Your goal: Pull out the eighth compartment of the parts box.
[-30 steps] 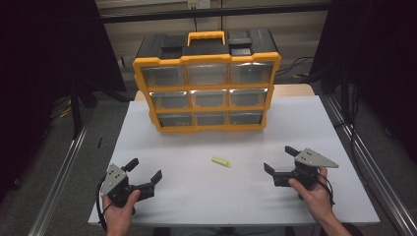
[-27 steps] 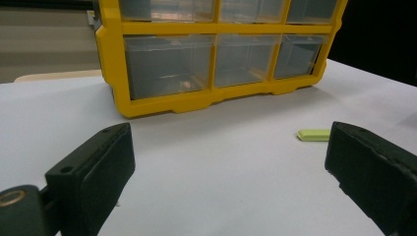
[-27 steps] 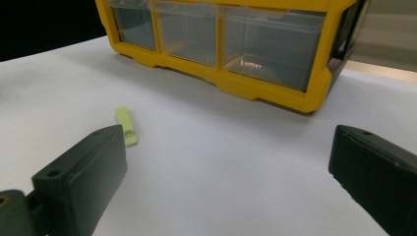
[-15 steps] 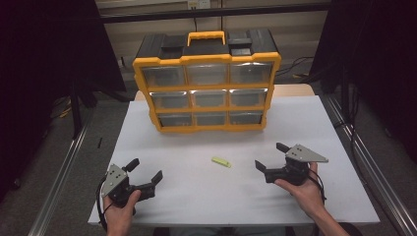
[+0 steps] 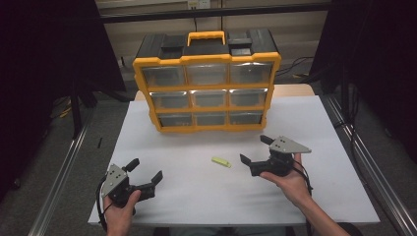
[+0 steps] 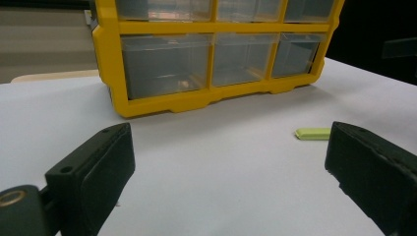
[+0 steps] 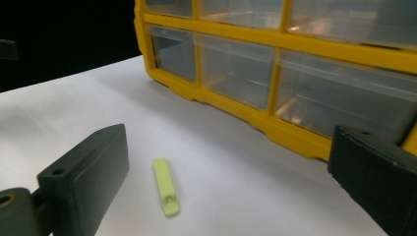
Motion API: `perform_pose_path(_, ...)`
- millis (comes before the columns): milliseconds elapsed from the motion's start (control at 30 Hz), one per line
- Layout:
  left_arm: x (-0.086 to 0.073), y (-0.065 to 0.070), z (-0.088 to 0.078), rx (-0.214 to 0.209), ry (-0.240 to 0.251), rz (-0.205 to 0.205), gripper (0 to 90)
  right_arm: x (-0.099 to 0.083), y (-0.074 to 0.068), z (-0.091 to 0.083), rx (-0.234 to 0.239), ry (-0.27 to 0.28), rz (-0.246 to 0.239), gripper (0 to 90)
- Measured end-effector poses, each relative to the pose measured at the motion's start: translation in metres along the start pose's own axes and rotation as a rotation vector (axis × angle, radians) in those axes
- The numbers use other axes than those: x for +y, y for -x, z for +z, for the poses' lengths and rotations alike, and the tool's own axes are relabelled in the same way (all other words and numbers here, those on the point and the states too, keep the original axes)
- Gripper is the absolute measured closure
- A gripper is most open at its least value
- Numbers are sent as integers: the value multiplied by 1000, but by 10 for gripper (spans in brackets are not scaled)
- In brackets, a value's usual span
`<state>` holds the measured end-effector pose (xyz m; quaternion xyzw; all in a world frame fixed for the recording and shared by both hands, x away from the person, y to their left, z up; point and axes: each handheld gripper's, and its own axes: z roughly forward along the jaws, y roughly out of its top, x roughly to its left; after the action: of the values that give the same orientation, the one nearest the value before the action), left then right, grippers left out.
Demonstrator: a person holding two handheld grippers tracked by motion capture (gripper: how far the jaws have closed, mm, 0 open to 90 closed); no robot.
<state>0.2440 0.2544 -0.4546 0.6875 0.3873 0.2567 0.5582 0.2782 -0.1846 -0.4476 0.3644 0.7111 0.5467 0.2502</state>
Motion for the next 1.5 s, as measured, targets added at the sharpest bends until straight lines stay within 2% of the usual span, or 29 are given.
perform_pose_path(100, 0, 0, 0, -12, 1, 3, 49, 2, -3, 7, 13, -4, -5, 12)
perform_pose_path(300, 1, 1, -1, -1, 4, 12, 48, 5, -11, 25, 20, -17, -35, 9)
perform_pose_path(367, 1, 0, -1, -2, 6, 10, 48, 6, -12, 31, 16, -17, -59, 12)
perform_pose_path(400, 1, 0, -2, 3, 3, 15, 48, 7, -13, 34, 23, -37, -80, 20)
perform_pose_path(533, 1, 0, -2, -2, 2, 6, 49, 9, -14, 40, 12, -42, -103, 22)
perform_pose_path(600, 1, 1, -1, -4, 3, 9, 48, 10, -14, 43, -2, -41, -143, 25)
perform_pose_path(667, 1, 2, -1, -6, 1, 17, 48, 10, -16, 48, -10, -38, -212, 32)
perform_pose_path(700, 1, 2, -1, -6, 1, 17, 48, 10, -16, 48, -10, -38, -212, 32)
perform_pose_path(733, 1, 2, -1, -6, -2, 21, 48, 9, -19, 51, -19, -45, -253, 32)
perform_pose_path(767, 1, 2, -1, -6, -1, 17, 48, 9, -19, 51, -19, -45, -253, 32)
perform_pose_path(833, 0, 1, -1, -5, -2, 21, 48, 7, -21, 56, -45, -64, -292, 25)
perform_pose_path(900, 0, 1, -1, -2, 0, 18, 48, 7, -22, 57, -50, -66, -301, 26)
perform_pose_path(933, 0, 1, -1, -2, 0, 18, 48, 7, -23, 61, -63, -76, -341, 30)
perform_pose_path(967, 1, 1, -1, -4, 1, 19, 48, 7, -23, 61, -63, -76, -341, 30)
perform_pose_path(1000, 1, 1, -2, -2, -1, 25, 48, 9, -25, 65, -69, -75, -374, 34)
perform_pose_path(1033, 1, 2, -2, 1, -1, 28, 48, 9, -25, 65, -69, -75, -374, 34)
perform_pose_path(1100, 1, 2, -2, -11, 5, 24, 48, 11, -27, 67, -65, -67, -397, 28)
perform_pose_path(1200, 1, 3, -2, -5, 4, 30, 48, 14, -29, 73, -86, -55, -429, 29)
perform_pose_path(1300, 1, 2, -2, -5, 5, 28, 48, 16, -31, 78, -119, -46, -500, 42)
perform_pose_path(1400, 2, 2, -3, 1, 8, 29, 48, 18, -34, 82, -127, -13, -535, 77)
perform_pose_path(1433, 2, 2, -3, -1, 6, 36, 48, 18, -35, 83, -143, -11, -562, 73)
perform_pose_path(1467, 2, 2, -3, -1, 8, 35, 48, 17, -37, 85, -167, -8, -615, 72)
perform_pose_path(1500, 1, 2, -3, -1, 4, 32, 48, 17, -37, 85, -167, -8, -615, 72)
